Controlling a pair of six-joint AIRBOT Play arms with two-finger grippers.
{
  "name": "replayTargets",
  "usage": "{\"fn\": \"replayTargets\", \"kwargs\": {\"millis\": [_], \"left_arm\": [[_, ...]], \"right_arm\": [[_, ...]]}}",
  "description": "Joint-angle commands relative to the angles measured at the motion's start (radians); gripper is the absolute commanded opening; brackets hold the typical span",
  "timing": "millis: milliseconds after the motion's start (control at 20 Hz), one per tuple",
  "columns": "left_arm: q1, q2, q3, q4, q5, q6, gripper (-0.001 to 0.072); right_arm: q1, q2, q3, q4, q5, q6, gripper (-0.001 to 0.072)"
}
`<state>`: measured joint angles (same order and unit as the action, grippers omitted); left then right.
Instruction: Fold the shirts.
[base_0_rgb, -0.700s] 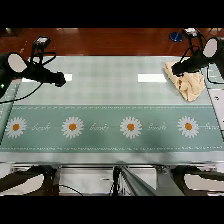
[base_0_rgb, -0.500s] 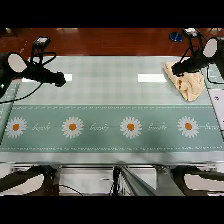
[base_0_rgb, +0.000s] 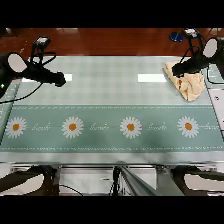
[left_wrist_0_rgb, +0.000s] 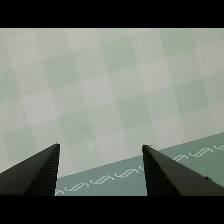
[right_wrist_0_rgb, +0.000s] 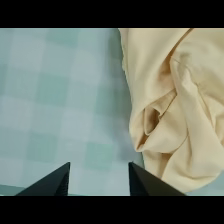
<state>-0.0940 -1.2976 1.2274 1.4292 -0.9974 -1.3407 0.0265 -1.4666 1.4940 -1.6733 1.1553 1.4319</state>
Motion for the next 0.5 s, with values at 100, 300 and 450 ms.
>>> {"fn": "replayTargets", "kwargs": {"millis": [100,300,450], "left_arm": [[0.000,-0.001,0.001,-0.028,0.001,0.000,0.0621],[0.000,-0.001,0.001,-0.113,0.004,0.000,0.0620],[0.000,-0.006,0.000,-0.113,0.003,0.001,0.0620]], "right_arm": [[-0.001,0.001,0.000,-0.001,0.024,0.005,0.0432],[-0.001,0.001,0.000,-0.023,-0.033,0.004,0.0432],[-0.001,0.001,0.000,-0.148,-0.129,0.006,0.0432]]}}
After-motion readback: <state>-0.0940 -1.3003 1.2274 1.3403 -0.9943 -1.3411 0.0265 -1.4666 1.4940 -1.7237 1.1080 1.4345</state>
